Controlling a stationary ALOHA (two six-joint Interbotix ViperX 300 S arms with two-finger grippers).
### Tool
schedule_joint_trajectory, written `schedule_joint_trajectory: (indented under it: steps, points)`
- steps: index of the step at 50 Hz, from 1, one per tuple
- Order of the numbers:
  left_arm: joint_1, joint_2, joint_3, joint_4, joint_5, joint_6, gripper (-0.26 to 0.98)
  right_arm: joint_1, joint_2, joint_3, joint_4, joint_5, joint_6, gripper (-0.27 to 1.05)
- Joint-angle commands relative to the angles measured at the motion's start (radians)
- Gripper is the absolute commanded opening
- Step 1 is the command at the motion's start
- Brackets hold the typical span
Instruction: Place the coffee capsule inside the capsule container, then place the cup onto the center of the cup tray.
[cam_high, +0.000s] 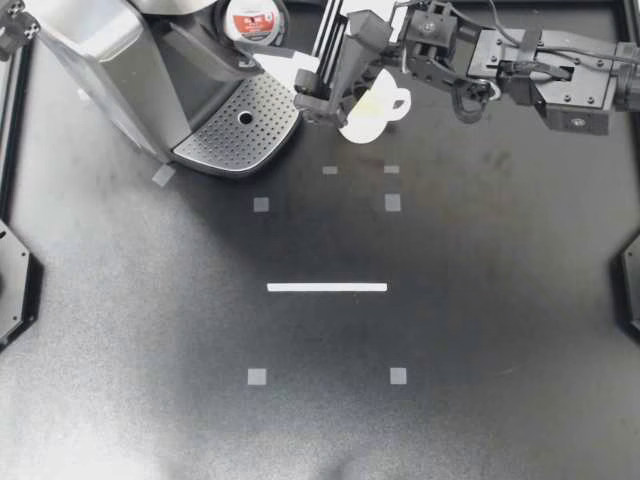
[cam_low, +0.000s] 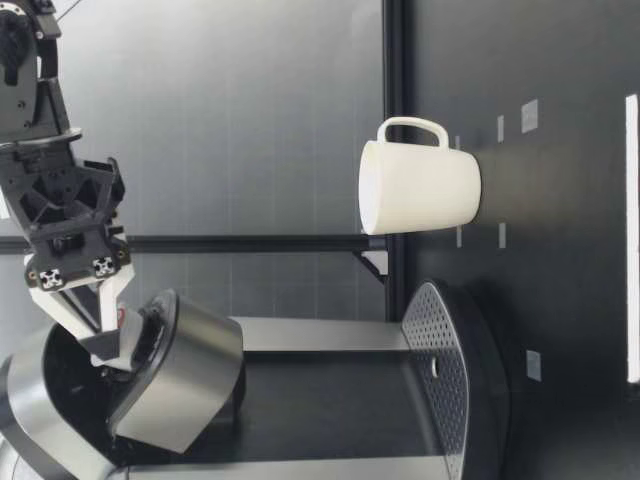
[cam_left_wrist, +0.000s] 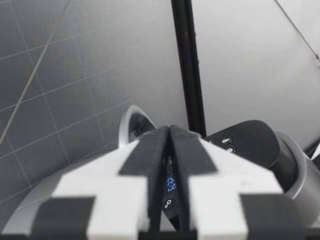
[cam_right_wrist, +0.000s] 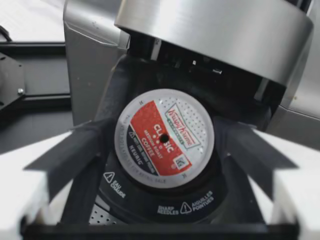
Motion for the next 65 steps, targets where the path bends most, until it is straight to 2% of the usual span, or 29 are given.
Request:
schedule_joint_trajectory:
  steps: [1, 25, 41, 48, 65]
  points:
    - [0.002, -0.002, -0.009, 0.005, 0.0, -0.002, 0.15, -0.005, -0.02, -0.029, 0.005, -0.011, 0.003, 0.82]
    - [0.002, -0.003, -0.002, 0.008, 0.003, 0.002, 0.15, -0.002, -0.034, 0.0, 0.02, -0.048, 0.005, 0.86]
    - [0.002, -0.003, 0.014, 0.051, 0.138, -0.012, 0.15, 0.055, -0.153, 0.123, 0.037, -0.107, 0.017, 0.86]
    - [0.015, -0.005, 0.021, 0.063, 0.147, -0.043, 0.15, 0.091, -0.235, 0.193, 0.037, -0.161, 0.017, 0.86]
    - [0.092, 0.002, 0.052, 0.069, 0.095, -0.156, 0.15, 0.15, -0.351, 0.351, 0.041, -0.333, 0.021, 0.82]
